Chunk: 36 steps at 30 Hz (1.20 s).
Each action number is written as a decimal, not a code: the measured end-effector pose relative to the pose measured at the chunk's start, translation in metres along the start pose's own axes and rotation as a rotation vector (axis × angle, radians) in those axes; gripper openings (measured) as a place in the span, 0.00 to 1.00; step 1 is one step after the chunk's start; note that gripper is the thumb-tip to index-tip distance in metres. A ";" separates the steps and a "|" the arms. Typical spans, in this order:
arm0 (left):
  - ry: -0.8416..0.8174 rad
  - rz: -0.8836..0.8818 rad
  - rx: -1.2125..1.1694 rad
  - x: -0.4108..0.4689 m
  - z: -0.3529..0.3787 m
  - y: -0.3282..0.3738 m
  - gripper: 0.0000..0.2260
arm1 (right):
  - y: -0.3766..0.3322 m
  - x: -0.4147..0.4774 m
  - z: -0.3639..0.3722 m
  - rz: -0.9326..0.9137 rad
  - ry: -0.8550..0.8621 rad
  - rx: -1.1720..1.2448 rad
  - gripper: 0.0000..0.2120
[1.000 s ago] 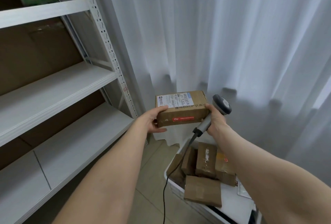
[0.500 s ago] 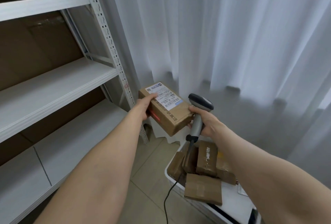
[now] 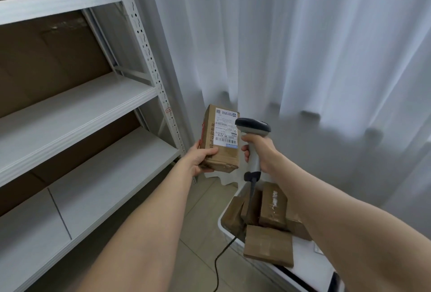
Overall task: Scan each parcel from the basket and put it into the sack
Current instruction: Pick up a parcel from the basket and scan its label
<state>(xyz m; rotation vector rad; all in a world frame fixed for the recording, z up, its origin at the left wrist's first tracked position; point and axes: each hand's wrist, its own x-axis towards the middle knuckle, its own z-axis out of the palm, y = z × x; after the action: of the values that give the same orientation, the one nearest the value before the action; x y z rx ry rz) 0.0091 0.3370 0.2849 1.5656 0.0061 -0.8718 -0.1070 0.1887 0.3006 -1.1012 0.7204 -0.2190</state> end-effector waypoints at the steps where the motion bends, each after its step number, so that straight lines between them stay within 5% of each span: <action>1: -0.002 0.000 -0.002 0.001 0.000 -0.003 0.29 | -0.001 -0.001 0.002 0.007 -0.010 -0.008 0.05; 6: 0.011 -0.009 -0.001 0.003 0.003 -0.011 0.27 | -0.003 -0.005 0.008 0.061 -0.065 -0.042 0.10; 22: 0.052 -0.029 -0.005 -0.003 -0.004 -0.018 0.25 | -0.013 -0.017 0.017 0.119 -0.056 -0.149 0.03; 31: 0.170 -0.036 0.083 -0.018 -0.049 -0.013 0.21 | 0.014 -0.006 0.050 0.123 0.089 -0.073 0.09; 36: 0.289 -0.036 0.056 -0.036 -0.093 -0.013 0.16 | 0.044 -0.010 0.094 0.179 0.008 -0.162 0.16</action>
<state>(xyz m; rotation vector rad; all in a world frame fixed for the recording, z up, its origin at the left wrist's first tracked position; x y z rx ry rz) 0.0250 0.4366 0.2860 1.7371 0.2189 -0.6721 -0.0632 0.2830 0.2906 -1.1822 0.8503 -0.0119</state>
